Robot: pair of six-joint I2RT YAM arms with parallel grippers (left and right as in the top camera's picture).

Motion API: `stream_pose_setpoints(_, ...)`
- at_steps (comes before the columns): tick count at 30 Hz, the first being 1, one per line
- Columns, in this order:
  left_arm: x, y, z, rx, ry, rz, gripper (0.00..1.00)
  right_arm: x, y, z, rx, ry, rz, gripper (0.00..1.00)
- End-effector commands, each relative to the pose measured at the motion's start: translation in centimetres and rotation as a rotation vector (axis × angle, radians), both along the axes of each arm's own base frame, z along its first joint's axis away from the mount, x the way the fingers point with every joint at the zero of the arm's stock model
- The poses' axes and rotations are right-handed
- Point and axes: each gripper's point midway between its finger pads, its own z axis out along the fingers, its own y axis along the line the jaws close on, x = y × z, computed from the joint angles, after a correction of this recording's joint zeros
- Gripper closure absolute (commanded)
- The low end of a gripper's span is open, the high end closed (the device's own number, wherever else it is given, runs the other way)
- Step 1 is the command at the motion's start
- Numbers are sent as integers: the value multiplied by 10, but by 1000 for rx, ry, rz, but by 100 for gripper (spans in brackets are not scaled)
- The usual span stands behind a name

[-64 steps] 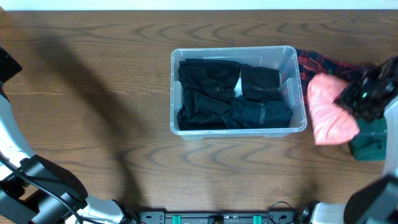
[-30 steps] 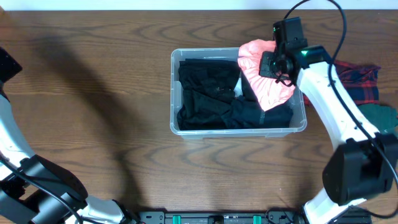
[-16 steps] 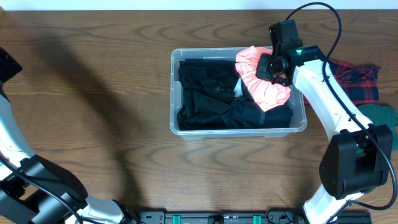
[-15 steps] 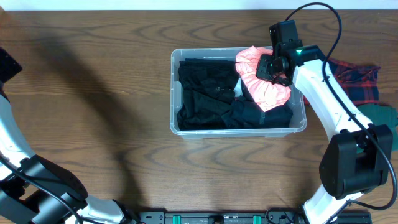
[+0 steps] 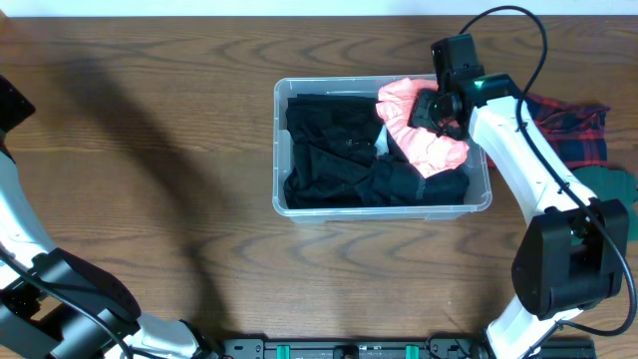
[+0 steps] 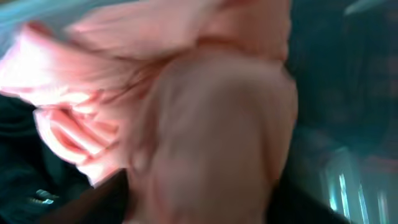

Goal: Pack container
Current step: 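Lower the pink garment into the bin's right side and release it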

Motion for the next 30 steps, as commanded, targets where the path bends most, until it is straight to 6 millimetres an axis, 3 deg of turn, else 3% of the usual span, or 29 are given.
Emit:
stream_pose_setpoints(1,-1,2,5,2,-12,15,2,1,-4,-2,-81,-9,82,19)
stream_pose_setpoints(8,-1,2,5,2,-12,15,2,26,-3,35,-186,-123,273,6)
stream_pose_setpoints(12,-1,2,5,2,-12,15,2,32,0,64,-201,-172,315,6)
stream_pose_setpoints(15,-1,2,5,2,-12,15,2,29,3,72,-196,-165,323,10)
stream_pose_setpoints(17,-1,2,5,2,-12,15,2,22,4,69,-192,-137,332,23)
stream_pose_setpoints(18,-1,2,5,2,-12,15,2,19,3,66,-194,-120,334,40)
stream_pose_setpoints(19,-1,2,5,2,-12,15,2,15,3,63,-195,-100,336,66)
stream_pose_setpoints(21,-1,2,5,2,-12,15,2,8,1,55,-193,-68,331,94)
stream_pose_setpoints(22,-1,2,5,2,-12,15,2,6,1,51,-190,-58,325,99)
stream_pose_setpoints(30,-1,2,5,2,-12,15,2,-15,3,-8,-152,21,342,98)
